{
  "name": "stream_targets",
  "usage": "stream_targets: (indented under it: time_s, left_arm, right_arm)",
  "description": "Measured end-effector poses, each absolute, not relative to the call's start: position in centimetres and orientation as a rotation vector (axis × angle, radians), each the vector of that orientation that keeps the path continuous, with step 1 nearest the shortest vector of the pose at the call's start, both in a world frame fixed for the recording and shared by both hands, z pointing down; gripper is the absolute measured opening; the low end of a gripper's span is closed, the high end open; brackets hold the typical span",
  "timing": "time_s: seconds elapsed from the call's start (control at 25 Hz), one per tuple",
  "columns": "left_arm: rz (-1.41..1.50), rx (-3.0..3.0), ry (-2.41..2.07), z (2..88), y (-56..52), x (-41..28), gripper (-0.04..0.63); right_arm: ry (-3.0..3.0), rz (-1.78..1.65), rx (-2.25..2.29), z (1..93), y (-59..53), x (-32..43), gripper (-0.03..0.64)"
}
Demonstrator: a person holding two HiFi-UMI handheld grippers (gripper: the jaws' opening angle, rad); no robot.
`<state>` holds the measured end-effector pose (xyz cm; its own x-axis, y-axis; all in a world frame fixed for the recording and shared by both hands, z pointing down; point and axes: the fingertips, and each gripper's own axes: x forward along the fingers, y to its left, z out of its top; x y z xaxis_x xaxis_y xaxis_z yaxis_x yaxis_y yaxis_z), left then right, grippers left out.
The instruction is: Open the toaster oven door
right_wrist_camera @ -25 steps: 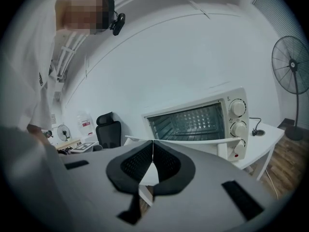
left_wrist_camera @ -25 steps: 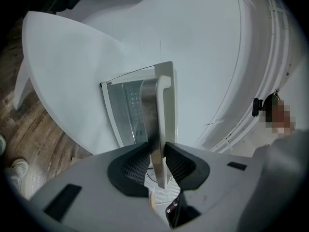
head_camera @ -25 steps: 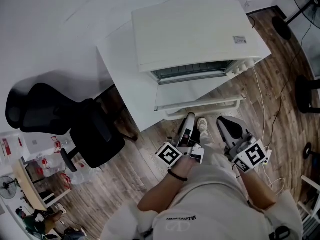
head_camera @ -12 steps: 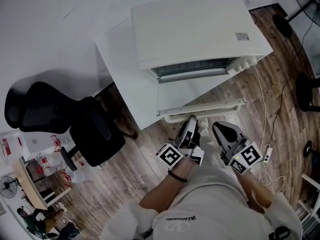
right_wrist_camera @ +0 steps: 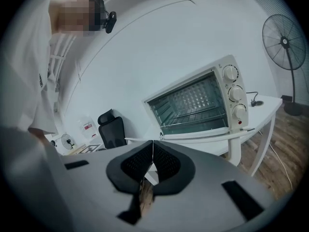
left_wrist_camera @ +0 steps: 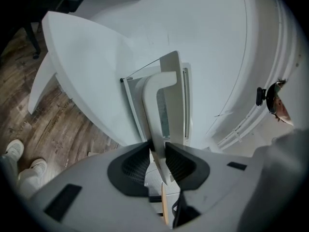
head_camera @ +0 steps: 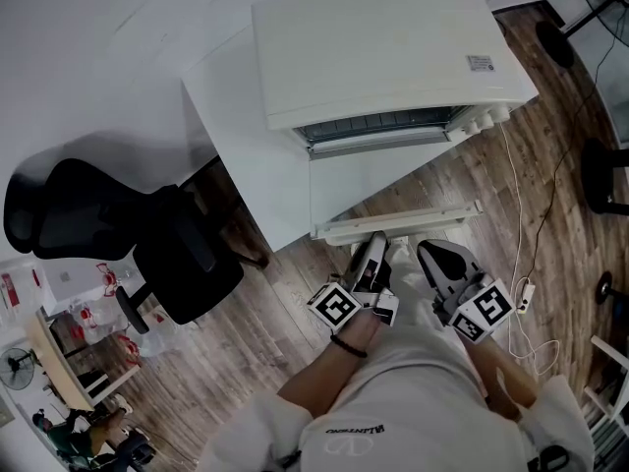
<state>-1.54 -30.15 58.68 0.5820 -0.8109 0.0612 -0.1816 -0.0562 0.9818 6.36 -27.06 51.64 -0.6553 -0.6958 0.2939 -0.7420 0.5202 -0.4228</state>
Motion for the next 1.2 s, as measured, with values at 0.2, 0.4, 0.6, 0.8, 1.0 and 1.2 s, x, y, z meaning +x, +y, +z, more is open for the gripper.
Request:
stream_targets:
  time_s: [0.2,0.4,0.6,0.8,1.0,1.2]
  left_arm:
    - [-0.606,1.554,-0.876,60.6,-29.4,-1.6,0.103]
    - [-0.591,1.563,-0.88,62.8,-28.9,-1.6,0.1]
    - [-0.563,1.561,-0.89,64.7,-28.5,-1.6,0.098]
    - [-0.537,1.533,-0.897,66.1,-28.5,-1.5,0.097]
    - [-0.531,1.537,-0.903,68.7,-28.4,-1.6,0.097]
    - [-0.501,1.53,-0.916,70.3,-28.5,-1.4,0.097]
  right_arm:
    - [-2.635,0.855,1.25,53.2,-26.3,6.1,0.018]
    - [-2.606,0.915,1.238,55.5,-25.6,5.7,0.018]
    - [-2.577,0.957,1.212,58.0,-24.8,5.2,0.018]
    - [-2.544,0.977,1.174,60.4,-24.1,4.6,0.018]
    - [-2.517,0.98,1.143,62.8,-24.0,4.3,0.018]
    - [-2.493,0.967,1.111,64.7,-24.0,4.2,0.018]
